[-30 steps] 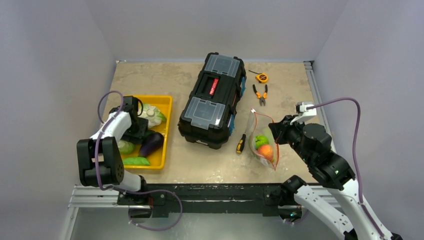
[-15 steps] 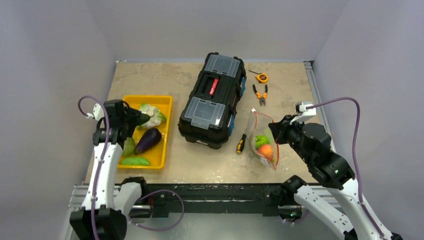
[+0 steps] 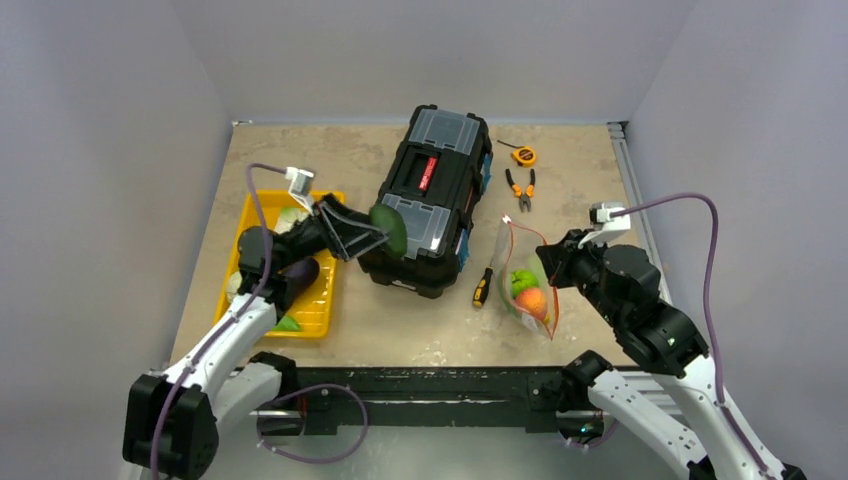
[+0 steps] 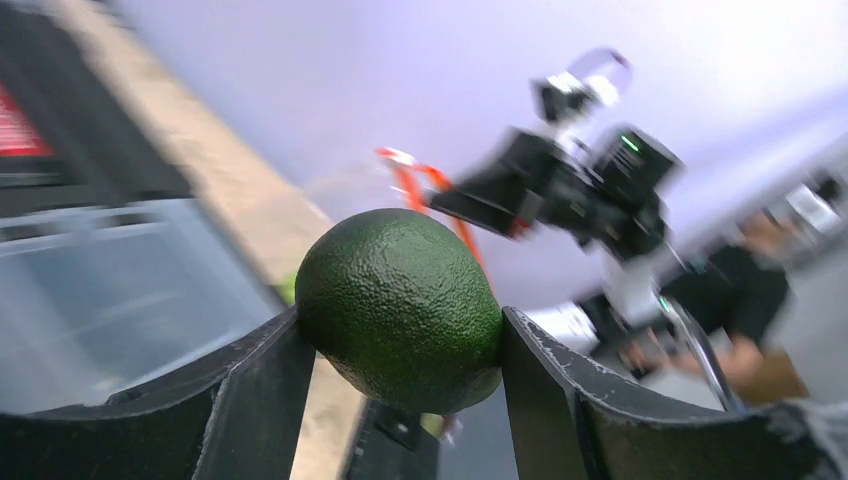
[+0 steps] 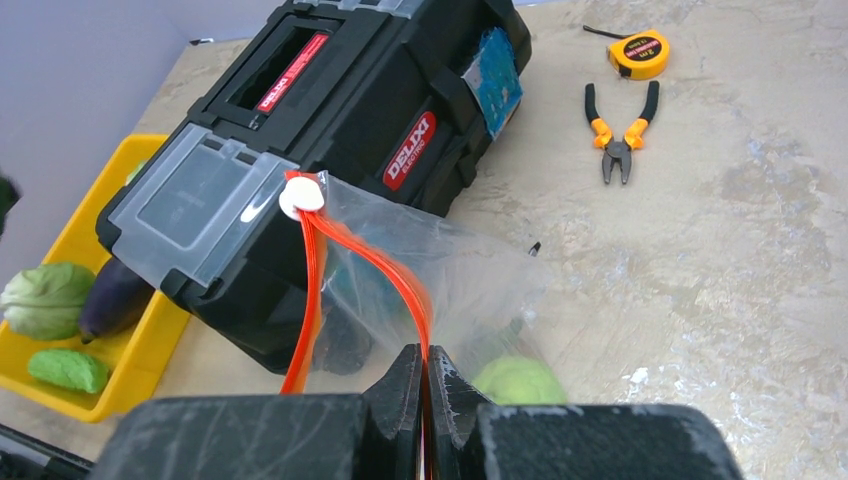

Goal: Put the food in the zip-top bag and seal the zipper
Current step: Place the fake fruit in the zipper food storage bag.

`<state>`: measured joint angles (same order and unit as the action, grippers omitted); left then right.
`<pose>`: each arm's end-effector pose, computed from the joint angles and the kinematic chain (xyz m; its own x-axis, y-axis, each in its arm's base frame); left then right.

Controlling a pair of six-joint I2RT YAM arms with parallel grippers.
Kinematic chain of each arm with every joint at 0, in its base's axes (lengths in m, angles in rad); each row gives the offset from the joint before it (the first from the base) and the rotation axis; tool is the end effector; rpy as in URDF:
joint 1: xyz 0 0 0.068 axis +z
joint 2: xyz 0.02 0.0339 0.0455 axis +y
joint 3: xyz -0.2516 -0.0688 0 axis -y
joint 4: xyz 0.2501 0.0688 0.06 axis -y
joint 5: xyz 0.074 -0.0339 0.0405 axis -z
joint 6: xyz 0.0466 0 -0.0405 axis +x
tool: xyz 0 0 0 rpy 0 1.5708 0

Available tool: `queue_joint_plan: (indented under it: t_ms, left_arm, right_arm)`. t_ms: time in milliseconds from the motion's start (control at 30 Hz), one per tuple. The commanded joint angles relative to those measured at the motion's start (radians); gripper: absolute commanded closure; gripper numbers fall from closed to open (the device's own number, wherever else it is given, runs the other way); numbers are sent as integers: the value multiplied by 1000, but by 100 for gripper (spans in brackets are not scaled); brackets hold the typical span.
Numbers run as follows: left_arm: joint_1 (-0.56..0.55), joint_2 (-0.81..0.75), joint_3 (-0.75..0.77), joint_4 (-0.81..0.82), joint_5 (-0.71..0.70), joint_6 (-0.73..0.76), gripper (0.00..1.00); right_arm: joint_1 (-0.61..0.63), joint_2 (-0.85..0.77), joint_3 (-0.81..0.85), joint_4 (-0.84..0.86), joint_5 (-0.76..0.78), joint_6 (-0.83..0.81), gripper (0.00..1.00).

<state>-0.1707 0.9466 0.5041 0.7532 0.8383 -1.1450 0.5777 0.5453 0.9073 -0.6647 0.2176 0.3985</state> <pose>0.2156 -0.0723 0.2969 -0.6143 -0.5121 -0.6003 0.6095 0.1752 -0.7732 0.1157 0.0634 0.3531 -0.3701 0.2110 -0.9047 -0.2354 0.9208 0.3111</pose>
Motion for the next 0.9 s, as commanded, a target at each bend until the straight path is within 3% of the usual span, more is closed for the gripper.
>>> queue_joint_plan:
  t_ms: [0, 100, 267, 367, 700, 867]
  left_arm:
    - [-224, 23, 48, 367, 67, -8, 70]
    - [-425, 37, 64, 229, -133, 88, 73]
    - [-782, 58, 273, -293, -582, 349, 81]
    - [-930, 111, 389, -381, -788, 474, 78]
    - [-1018, 361, 554, -483, -1061, 511, 77]
    - [-1022, 421, 566, -520, -1100, 509, 76]
  right_arm:
    - [4, 13, 6, 48, 1, -13, 100]
    - [4, 15, 7, 45, 5, -9, 100]
    - [5, 40, 23, 44, 0, 0, 100]
    - [5, 62, 43, 42, -7, 3, 100]
    - [4, 64, 86, 70, -68, 80, 100]
    - [4, 57, 104, 74, -61, 93, 100]
